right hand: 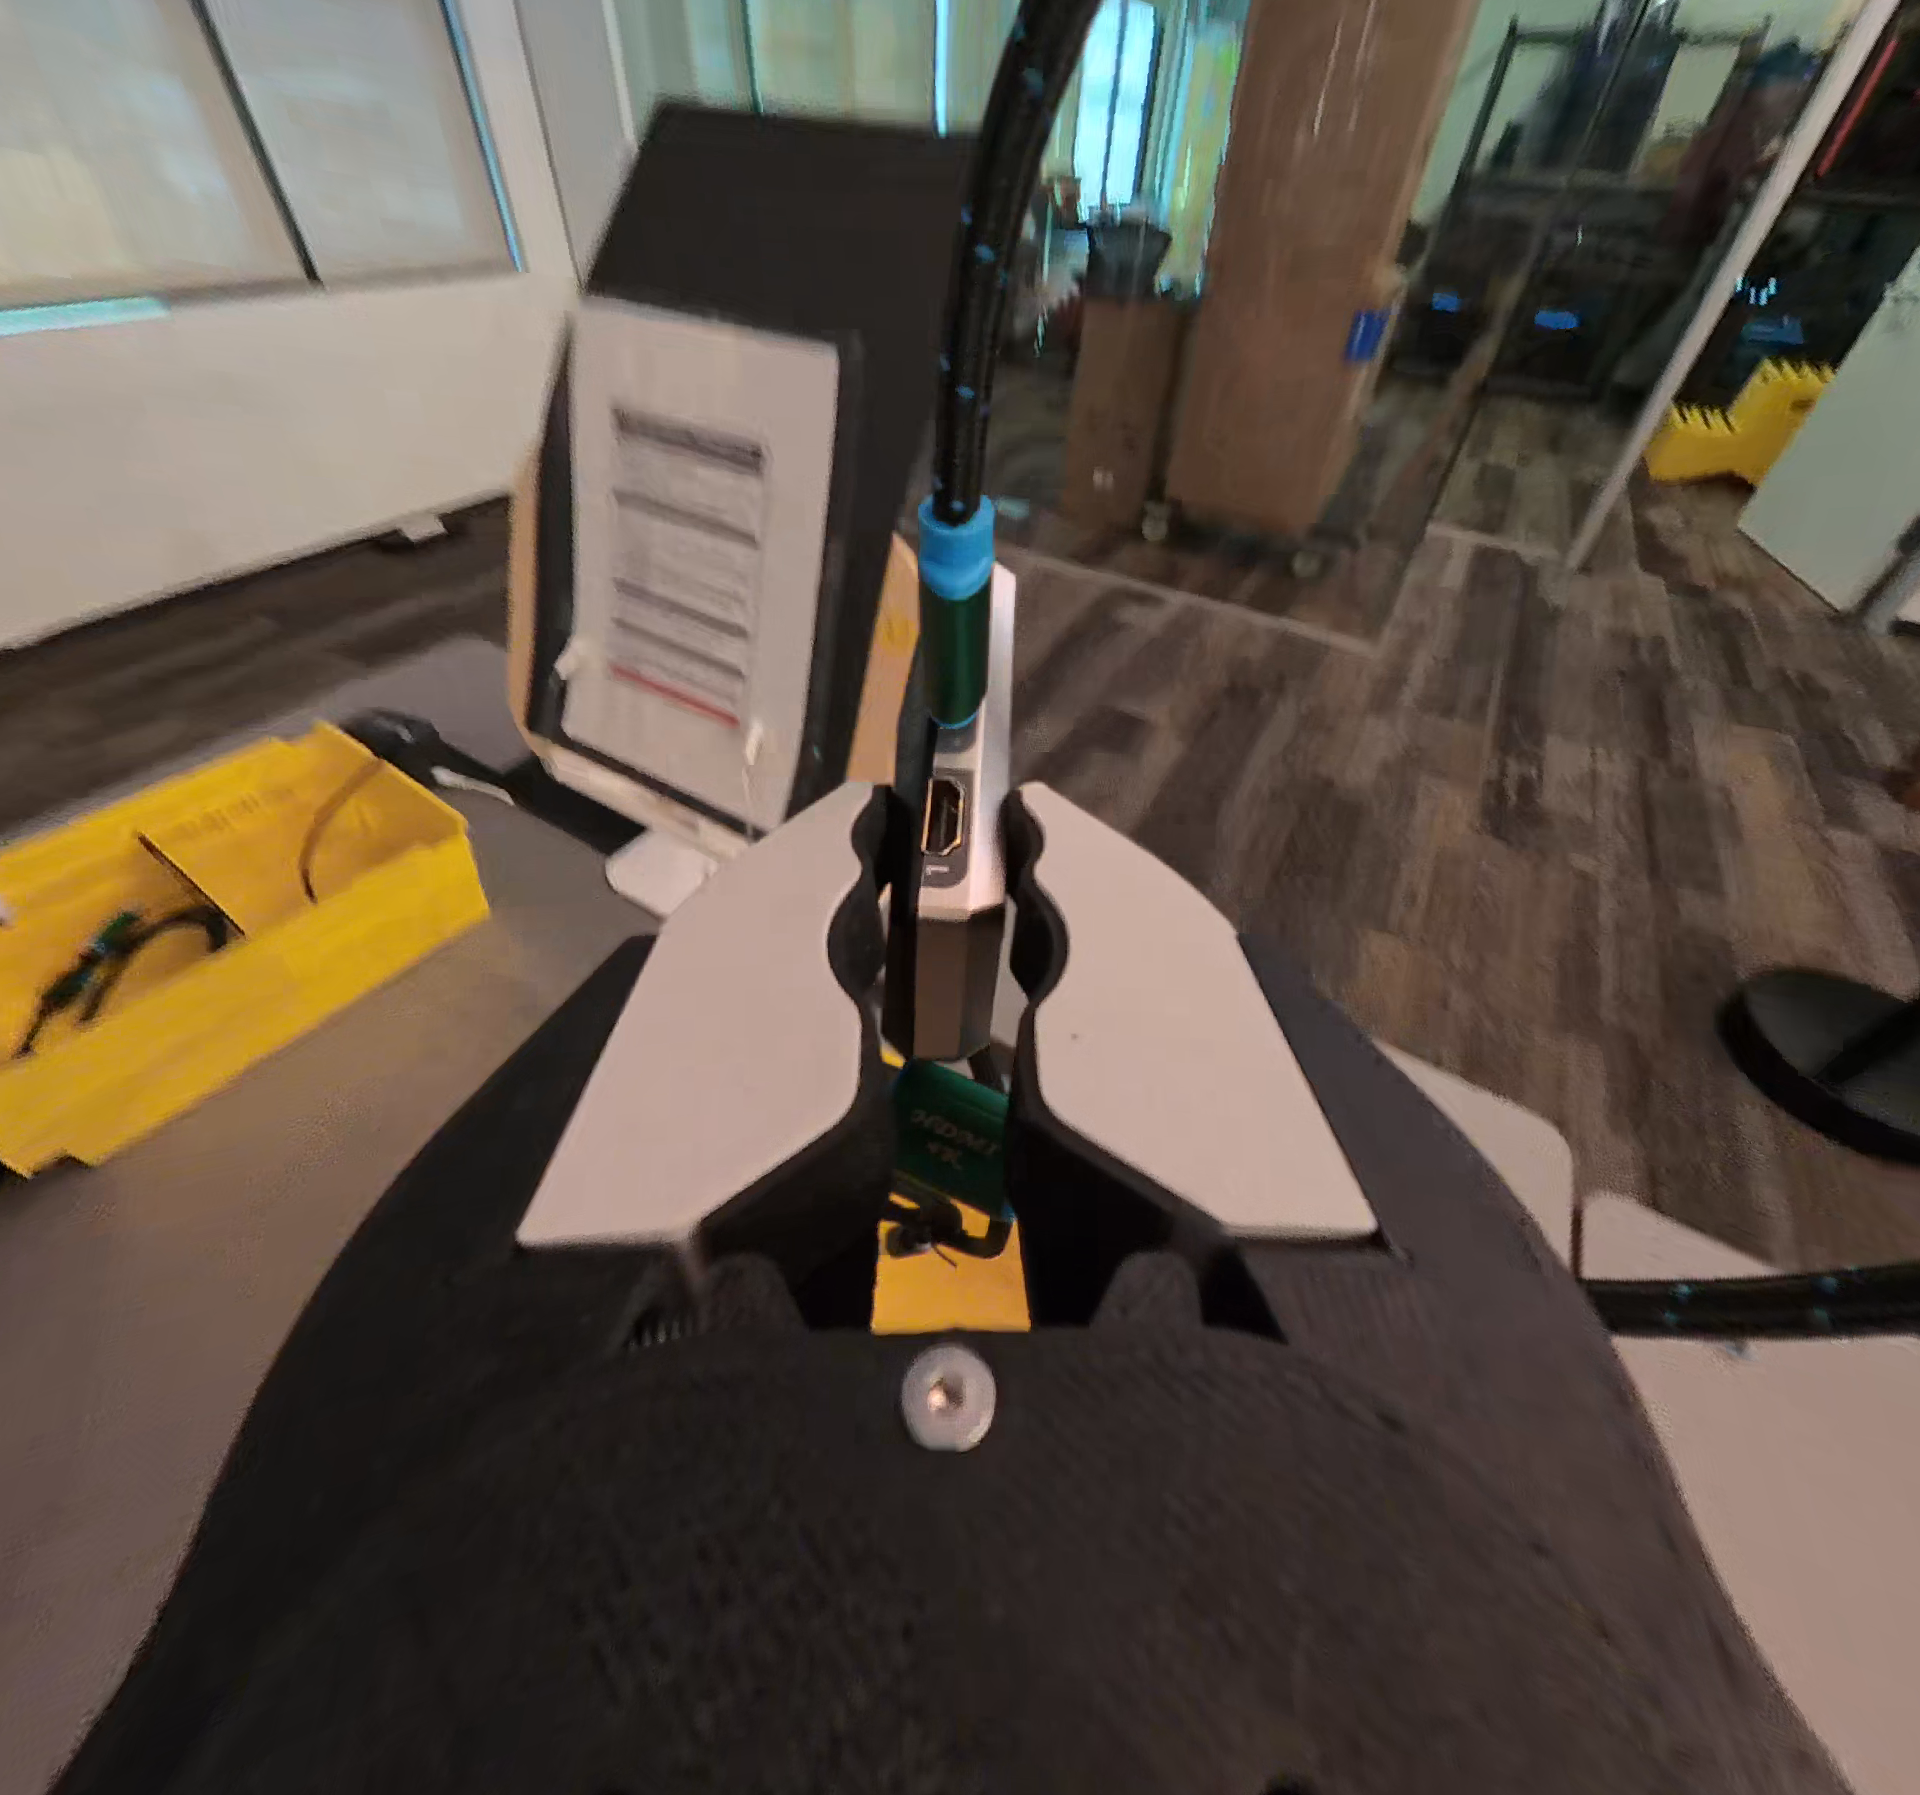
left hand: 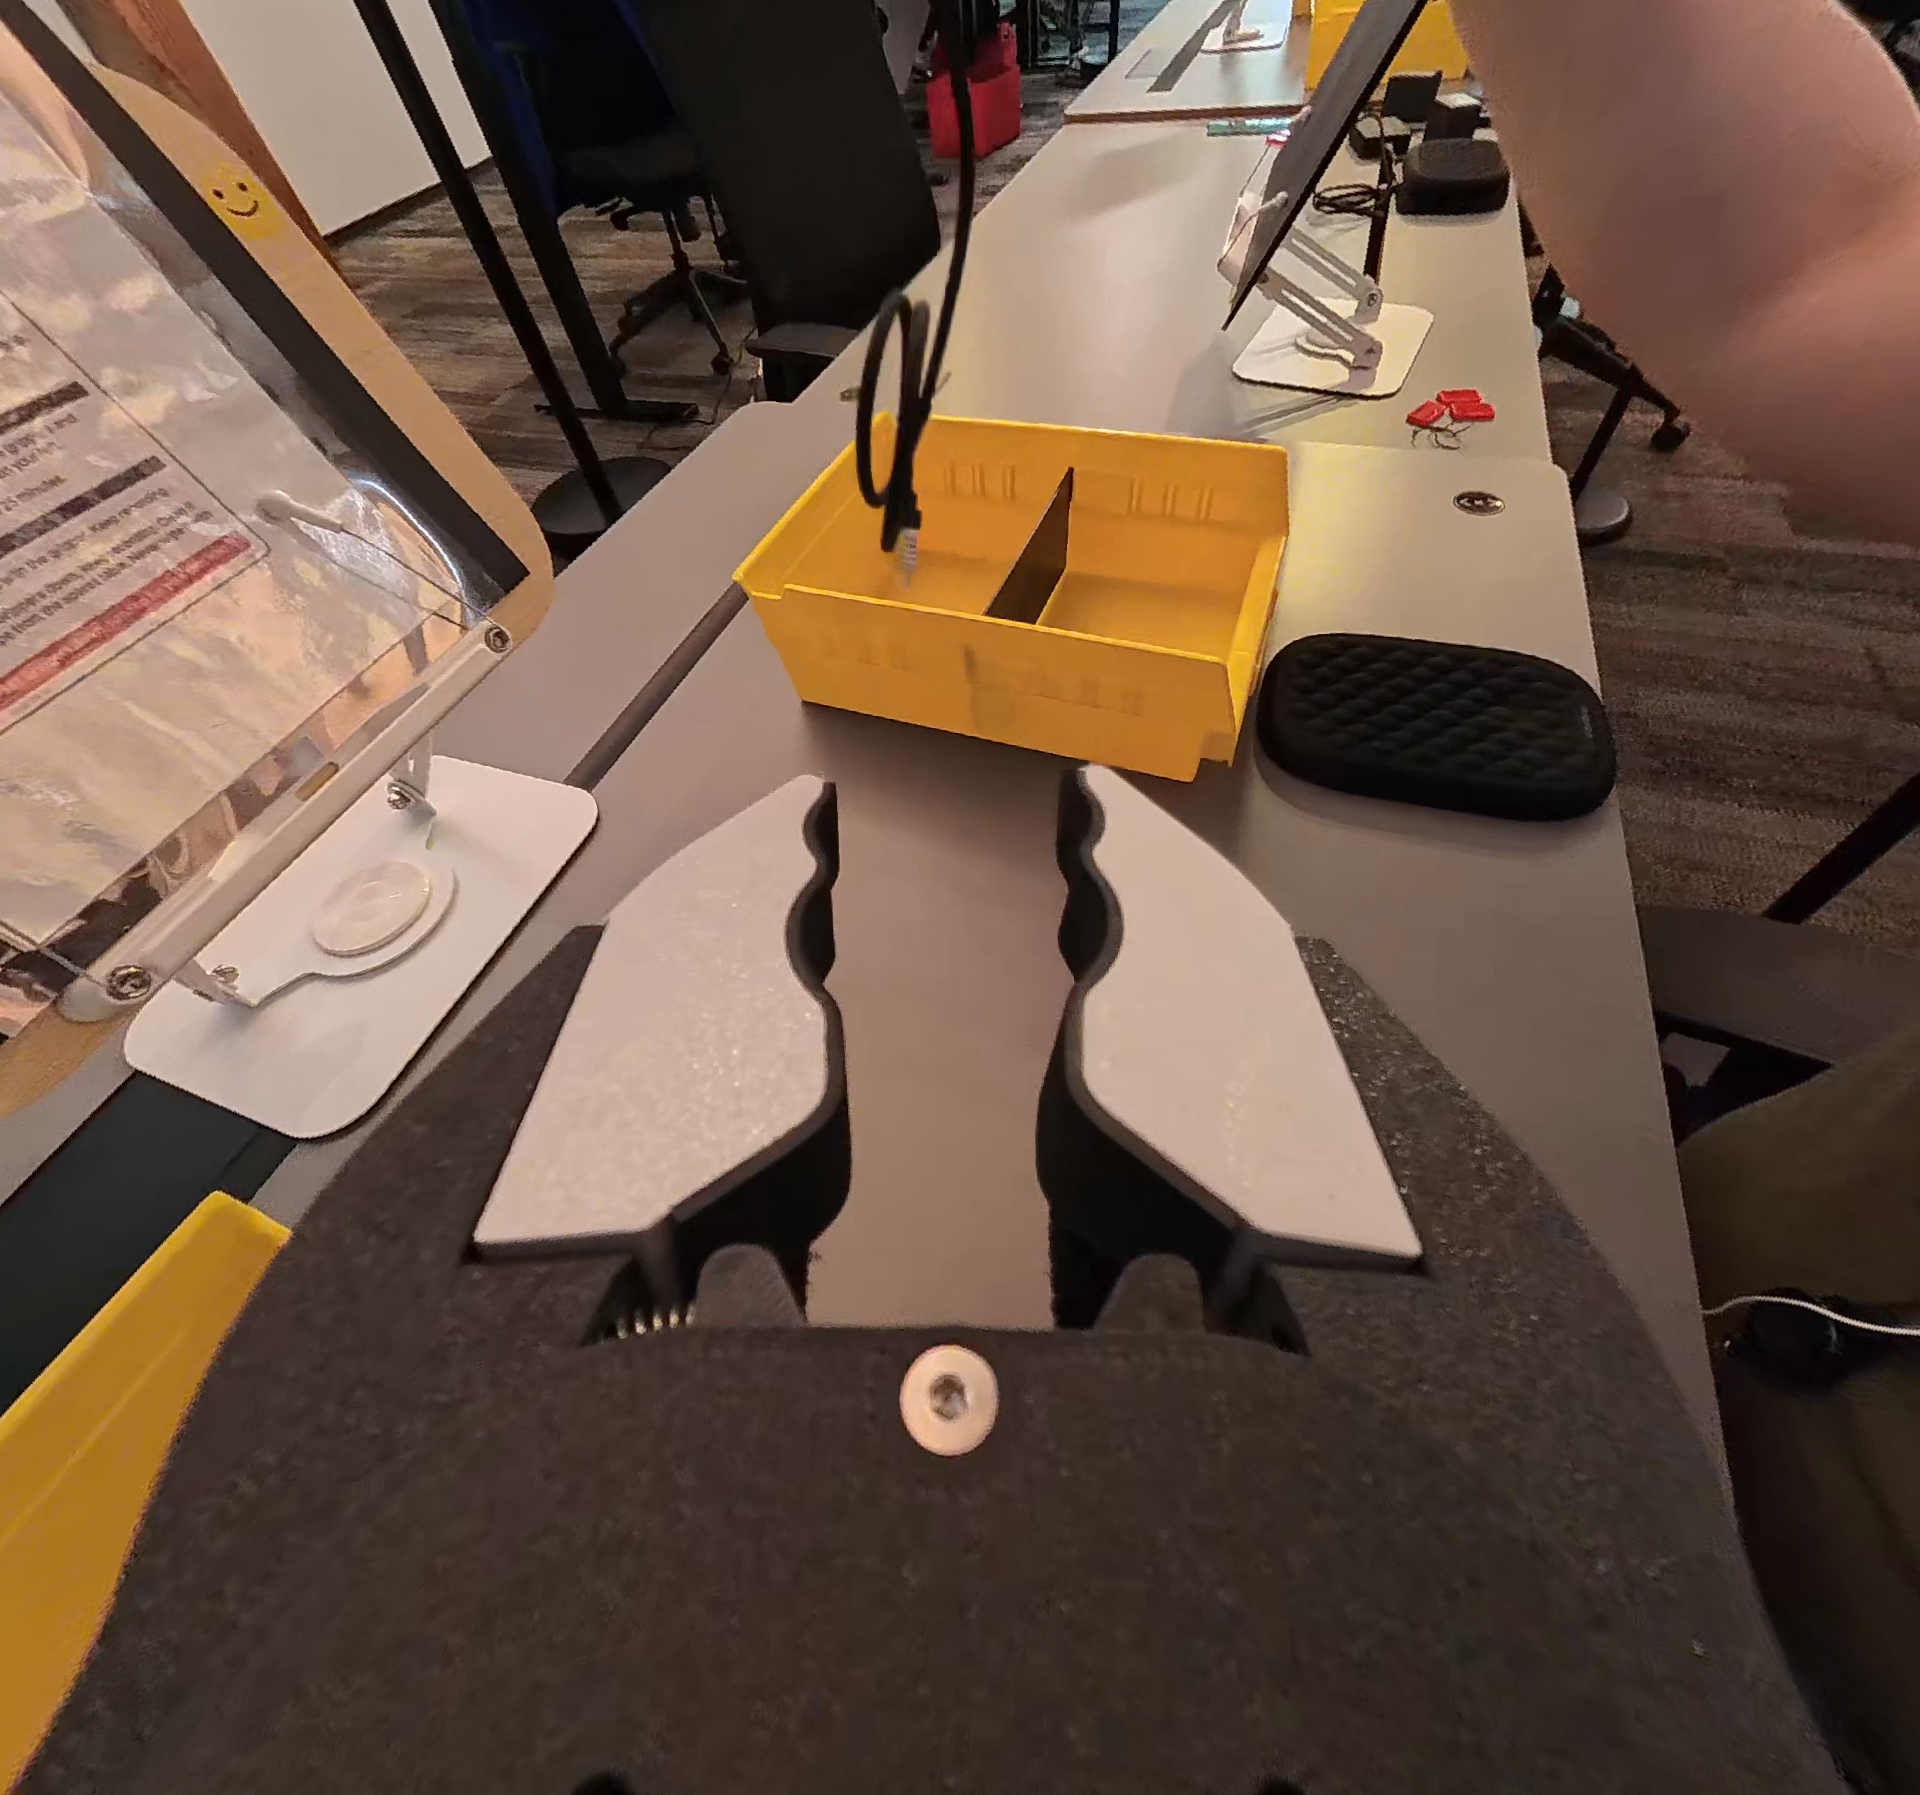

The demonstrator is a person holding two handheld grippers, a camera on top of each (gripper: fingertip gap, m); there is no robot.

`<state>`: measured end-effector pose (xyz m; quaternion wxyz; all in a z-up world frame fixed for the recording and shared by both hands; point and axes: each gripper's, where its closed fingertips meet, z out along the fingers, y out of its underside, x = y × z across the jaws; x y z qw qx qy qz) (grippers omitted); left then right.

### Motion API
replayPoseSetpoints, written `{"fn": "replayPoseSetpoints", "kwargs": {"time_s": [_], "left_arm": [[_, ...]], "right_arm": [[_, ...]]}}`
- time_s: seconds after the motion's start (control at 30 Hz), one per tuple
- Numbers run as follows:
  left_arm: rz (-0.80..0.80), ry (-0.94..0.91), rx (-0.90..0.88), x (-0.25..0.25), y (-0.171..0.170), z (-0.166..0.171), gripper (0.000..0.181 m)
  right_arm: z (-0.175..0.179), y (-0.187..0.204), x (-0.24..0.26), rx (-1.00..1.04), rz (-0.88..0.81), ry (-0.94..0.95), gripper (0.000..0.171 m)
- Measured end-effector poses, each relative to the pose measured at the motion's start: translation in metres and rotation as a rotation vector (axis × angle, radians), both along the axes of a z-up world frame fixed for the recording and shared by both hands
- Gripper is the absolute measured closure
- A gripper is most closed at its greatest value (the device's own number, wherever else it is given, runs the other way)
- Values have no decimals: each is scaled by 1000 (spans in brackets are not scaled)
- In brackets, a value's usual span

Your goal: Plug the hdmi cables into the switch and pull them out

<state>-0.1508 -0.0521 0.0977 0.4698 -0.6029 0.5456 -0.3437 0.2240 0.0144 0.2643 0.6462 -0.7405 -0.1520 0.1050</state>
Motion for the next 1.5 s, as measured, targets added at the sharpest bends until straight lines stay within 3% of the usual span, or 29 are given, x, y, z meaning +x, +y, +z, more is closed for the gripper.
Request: {"fn": "replayPoseSetpoints", "kwargs": {"time_s": [0.2, 0.37, 0.47, 0.6, 0.93, 1.33, 1.5], "left_arm": [[-7, 52, 2, 7, -1, -11, 141], [-17, 95, 16, 11, -2, -18, 141], [-20, 116, 13, 14, -2, -23, 141], [-19, 147, 16, 16, 0, -29, 141], [-19, 204, 23, 20, 1, -40, 141], [14, 230, 33, 16, 6, -43, 141], [130, 197, 59, -12, 23, -30, 140]], "right_arm": [[-119, 34, -16, -238, -51, -171, 150], [-197, 36, -43, -433, 96, -248, 150], [-237, 32, -44, -550, 174, -398, 150], [-259, 29, -61, -599, 338, -450, 150], [-320, 45, -69, -827, 344, -573, 149], [-313, 51, -65, -722, 324, -529, 143], [-234, 42, -75, -402, 220, -416, 138]]}}
